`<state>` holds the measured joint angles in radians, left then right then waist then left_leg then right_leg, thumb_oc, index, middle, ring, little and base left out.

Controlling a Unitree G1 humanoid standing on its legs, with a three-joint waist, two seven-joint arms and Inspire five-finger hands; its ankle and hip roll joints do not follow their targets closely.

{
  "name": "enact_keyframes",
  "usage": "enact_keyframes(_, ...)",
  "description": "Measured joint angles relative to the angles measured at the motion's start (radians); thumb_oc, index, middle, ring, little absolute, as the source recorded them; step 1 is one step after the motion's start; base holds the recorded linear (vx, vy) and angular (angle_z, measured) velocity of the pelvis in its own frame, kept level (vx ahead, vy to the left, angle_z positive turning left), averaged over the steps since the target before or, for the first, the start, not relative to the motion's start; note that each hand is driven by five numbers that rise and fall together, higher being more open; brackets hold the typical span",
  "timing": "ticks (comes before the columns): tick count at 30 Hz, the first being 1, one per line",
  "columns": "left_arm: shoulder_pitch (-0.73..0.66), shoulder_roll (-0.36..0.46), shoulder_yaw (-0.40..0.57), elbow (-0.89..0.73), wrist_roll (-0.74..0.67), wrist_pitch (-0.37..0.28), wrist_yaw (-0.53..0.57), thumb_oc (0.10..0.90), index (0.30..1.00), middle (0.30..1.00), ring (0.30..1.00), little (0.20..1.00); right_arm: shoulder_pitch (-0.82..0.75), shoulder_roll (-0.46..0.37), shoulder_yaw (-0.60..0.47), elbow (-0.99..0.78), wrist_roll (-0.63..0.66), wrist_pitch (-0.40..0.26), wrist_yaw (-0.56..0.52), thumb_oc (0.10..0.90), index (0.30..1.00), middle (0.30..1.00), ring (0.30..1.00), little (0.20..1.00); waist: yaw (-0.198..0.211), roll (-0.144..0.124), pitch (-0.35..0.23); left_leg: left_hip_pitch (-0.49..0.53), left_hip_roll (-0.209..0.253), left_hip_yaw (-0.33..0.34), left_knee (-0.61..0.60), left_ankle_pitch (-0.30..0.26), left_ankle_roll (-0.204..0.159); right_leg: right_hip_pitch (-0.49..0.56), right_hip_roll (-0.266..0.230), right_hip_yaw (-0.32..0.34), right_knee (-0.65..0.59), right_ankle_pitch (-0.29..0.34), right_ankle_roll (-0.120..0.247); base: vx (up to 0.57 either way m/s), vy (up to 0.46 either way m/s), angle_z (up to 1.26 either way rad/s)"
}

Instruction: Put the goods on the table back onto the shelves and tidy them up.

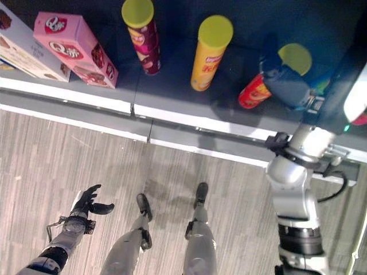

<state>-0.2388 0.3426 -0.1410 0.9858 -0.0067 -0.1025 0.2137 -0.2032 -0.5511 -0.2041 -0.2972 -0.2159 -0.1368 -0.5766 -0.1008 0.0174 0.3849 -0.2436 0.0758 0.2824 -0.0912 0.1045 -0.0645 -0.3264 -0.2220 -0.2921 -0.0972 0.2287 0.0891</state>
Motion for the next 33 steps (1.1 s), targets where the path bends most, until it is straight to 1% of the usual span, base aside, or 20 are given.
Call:
enact_keyframes(2,0.003,0.010,0.008,0.017,0.001,-0.001,-0.002,0.800,0.900,0.900,0.900,0.900,0.068,0.031,0.002,-0.012,0.098,-0.051,0.083,0.800,0.900,0.900,0.900,0.900,-0.010,-0.038,-0.024,0.006,0.004,0.010,0.000,0.000,0.000,-0.001,0.004,0.012,0.000,0.000,0.000,0.06,0.051,-0.13)
enact_keyframes(3,0.003,0.013,0.018,0.031,0.010,-0.001,-0.006,0.800,0.900,0.900,0.900,0.900,0.144,0.053,0.000,-0.019,0.224,-0.093,0.185,0.800,0.900,0.900,0.900,0.900,-0.026,-0.065,-0.043,0.011,0.007,0.016,0.000,-0.003,-0.005,-0.001,0.008,0.021,0.000,0.000,0.000,0.07,0.069,-0.18)
enact_keyframes(5,0.006,0.012,0.036,0.057,0.011,0.000,-0.009,0.800,0.900,0.900,0.900,0.900,0.239,0.068,0.000,-0.025,0.346,-0.124,0.289,0.800,0.900,0.900,0.900,0.900,-0.038,-0.092,-0.060,0.020,0.008,0.034,0.000,-0.005,-0.007,-0.002,0.011,0.030,0.000,0.000,0.000,0.05,0.045,-0.21)
enact_keyframes(6,0.021,0.016,0.049,0.066,0.011,0.000,-0.011,0.800,0.900,0.900,0.900,0.900,0.297,0.072,0.003,-0.021,0.438,-0.133,0.360,0.800,0.900,0.900,0.900,0.900,-0.049,-0.105,-0.071,0.024,0.010,0.042,0.000,-0.007,-0.008,-0.001,0.011,0.043,0.000,-0.001,0.001,0.04,0.026,-0.22)
enact_keyframes(7,0.030,0.020,0.049,0.067,0.011,0.000,-0.013,0.800,0.900,0.900,0.900,0.900,0.318,0.072,0.003,-0.018,0.469,-0.132,0.380,0.800,0.900,0.900,0.900,0.900,-0.060,-0.111,-0.075,0.028,0.010,0.044,-0.001,-0.007,-0.008,-0.002,0.011,0.049,0.000,-0.001,0.001,0.04,0.026,-0.18)
enact_keyframes(8,0.038,0.020,0.047,0.067,0.011,0.000,-0.017,0.800,0.900,0.900,0.900,0.900,0.351,0.086,-0.014,-0.015,0.536,-0.138,0.429,0.800,0.900,0.900,0.900,0.900,-0.081,-0.114,-0.082,0.029,0.010,0.054,-0.001,-0.009,-0.008,-0.004,0.012,0.050,0.000,-0.006,0.007,0.02,0.018,-0.14)
enact_keyframes(9,0.048,0.018,0.056,0.067,0.011,0.000,-0.031,0.800,0.900,0.900,0.900,0.900,0.370,0.113,-0.035,-0.014,0.603,-0.139,0.474,0.800,0.900,0.900,0.900,0.900,-0.080,-0.114,-0.091,0.031,0.014,0.058,-0.001,-0.009,-0.010,-0.004,0.016,0.051,0.000,-0.008,0.009,0.02,0.015,-0.15)
enact_keyframes(11,0.074,0.018,0.063,0.068,0.011,0.000,-0.036,0.800,0.900,0.900,0.900,0.900,0.403,0.118,-0.039,-0.005,0.683,-0.138,0.509,0.800,0.900,0.900,0.900,0.900,-0.090,-0.115,-0.111,0.036,0.022,0.068,-0.001,-0.012,-0.016,-0.009,0.025,0.055,-0.001,-0.008,0.010,0.03,0.040,-0.21)
enact_keyframes(12,0.102,0.020,0.070,0.068,0.011,-0.001,-0.049,0.800,0.900,0.900,0.900,0.900,0.443,0.119,-0.044,0.020,0.779,-0.138,0.572,0.800,0.900,0.900,0.900,0.900,-0.106,-0.113,-0.132,0.039,0.032,0.073,-0.001,-0.012,-0.024,-0.009,0.036,0.058,0.000,-0.010,0.010,0.03,0.042,-0.20)
enact_keyframes(15,0.123,0.019,0.072,0.069,0.010,-0.001,-0.070,0.800,0.900,0.900,0.900,0.900,0.478,0.118,-0.043,0.054,0.879,-0.133,0.637,0.800,0.900,0.900,0.900,0.900,-0.107,-0.115,-0.152,0.054,0.044,0.093,-0.001,-0.016,-0.032,-0.007,0.050,0.074,0.000,-0.010,0.009,0.01,0.013,-0.20)
enact_keyframes(19,0.113,0.017,0.072,0.057,0.010,-0.001,-0.082,0.800,0.900,0.900,0.900,0.900,0.509,0.086,0.002,0.129,0.910,-0.111,0.703,0.800,0.900,0.900,0.900,0.900,-0.108,-0.116,-0.161,0.063,0.050,0.093,-0.001,-0.015,-0.034,0.002,0.055,0.074,0.000,-0.009,0.008,0.00,0.002,-0.02)
enact_keyframes(21,0.115,0.017,0.071,0.053,0.011,-0.002,-0.089,0.800,0.900,0.900,0.900,0.900,0.504,0.093,0.033,0.180,0.910,-0.096,0.711,0.800,0.900,0.900,0.900,0.900,-0.104,-0.116,-0.172,0.063,0.050,0.092,-0.001,-0.014,-0.034,0.003,0.055,0.073,0.000,-0.009,0.008,0.00,0.000,0.02)
enact_keyframes(24,0.119,0.017,0.070,0.055,0.011,-0.002,-0.094,0.800,0.900,0.900,0.900,0.900,0.505,0.094,0.107,0.257,0.909,-0.045,0.724,0.800,0.900,0.900,0.900,0.900,-0.098,-0.110,-0.179,0.065,0.051,0.089,-0.001,-0.014,-0.034,0.008,0.054,0.065,0.000,-0.009,0.008,0.00,0.000,0.03)
enact_keyframes(26,0.129,0.018,0.069,0.056,0.011,-0.002,-0.093,0.800,0.900,0.900,0.900,0.900,0.497,0.098,0.108,0.256,0.906,-0.052,0.725,0.800,0.900,0.900,0.900,0.900,-0.093,-0.106,-0.181,0.067,0.052,0.089,-0.001,-0.013,-0.035,0.010,0.053,0.063,0.000,-0.009,0.007,0.01,-0.002,0.02)
enact_keyframes(27,0.134,0.015,0.062,0.051,0.013,-0.002,-0.096,0.800,0.900,0.900,0.900,0.900,0.461,0.118,0.127,0.306,0.896,-0.068,0.717,0.800,0.900,0.900,0.900,0.900,-0.080,-0.105,-0.180,0.074,0.053,0.085,-0.001,-0.013,-0.035,0.021,0.053,0.054,0.000,-0.013,0.002,0.02,-0.011,0.15)
enact_keyframes(28,0.152,0.011,0.048,0.034,0.017,-0.004,-0.099,0.800,0.900,0.900,0.900,0.900,0.389,0.131,0.167,0.418,0.876,-0.066,0.682,0.800,0.900,0.900,0.900,0.900,-0.070,-0.100,-0.182,0.087,0.056,0.072,-0.003,-0.013,-0.035,0.043,0.053,0.043,-0.001,-0.019,0.000,0.02,-0.017,0.35)
enact_keyframes(29,0.152,0.000,0.023,0.024,0.018,-0.005,-0.104,0.800,0.900,0.900,0.900,0.900,0.357,0.132,0.208,0.496,0.844,-0.047,0.666,0.800,0.900,0.900,0.900,0.900,-0.041,-0.076,-0.192,0.087,0.060,0.054,-0.005,-0.013,-0.035,0.056,0.053,0.021,-0.007,-0.033,0.004,0.02,-0.018,0.38)
enact_keyframes(30,0.153,-0.014,0.023,0.022,0.018,-0.005,-0.104,0.800,0.900,0.900,0.900,0.900,0.352,0.132,0.219,0.497,0.821,-0.038,0.663,0.800,0.900,0.900,0.900,0.900,-0.009,-0.055,-0.193,0.085,0.060,0.053,-0.005,-0.013,-0.036,0.058,0.053,0.016,-0.007,-0.035,0.002,0.02,-0.026,0.31)
enact_keyframes(31,0.170,-0.020,0.024,0.025,0.018,-0.003,-0.104,0.800,0.900,0.900,0.900,0.900,0.313,0.132,0.227,0.494,0.805,-0.031,0.657,0.800,0.900,0.900,0.900,0.900,0.017,-0.023,-0.193,0.084,0.060,0.046,-0.005,-0.013,-0.036,0.060,0.053,0.009,-0.005,-0.035,0.002,0.02,-0.027,0.14)
enact_keyframes(33,0.212,-0.017,0.030,0.025,0.019,-0.003,-0.100,0.800,0.900,0.900,0.900,0.900,0.242,0.129,0.221,0.489,0.802,-0.028,0.633,0.800,0.900,0.900,0.900,0.900,0.037,0.008,-0.190,0.081,0.060,0.036,-0.003,-0.013,-0.036,0.067,0.053,-0.005,-0.001,-0.034,0.002,0.03,-0.047,0.15)
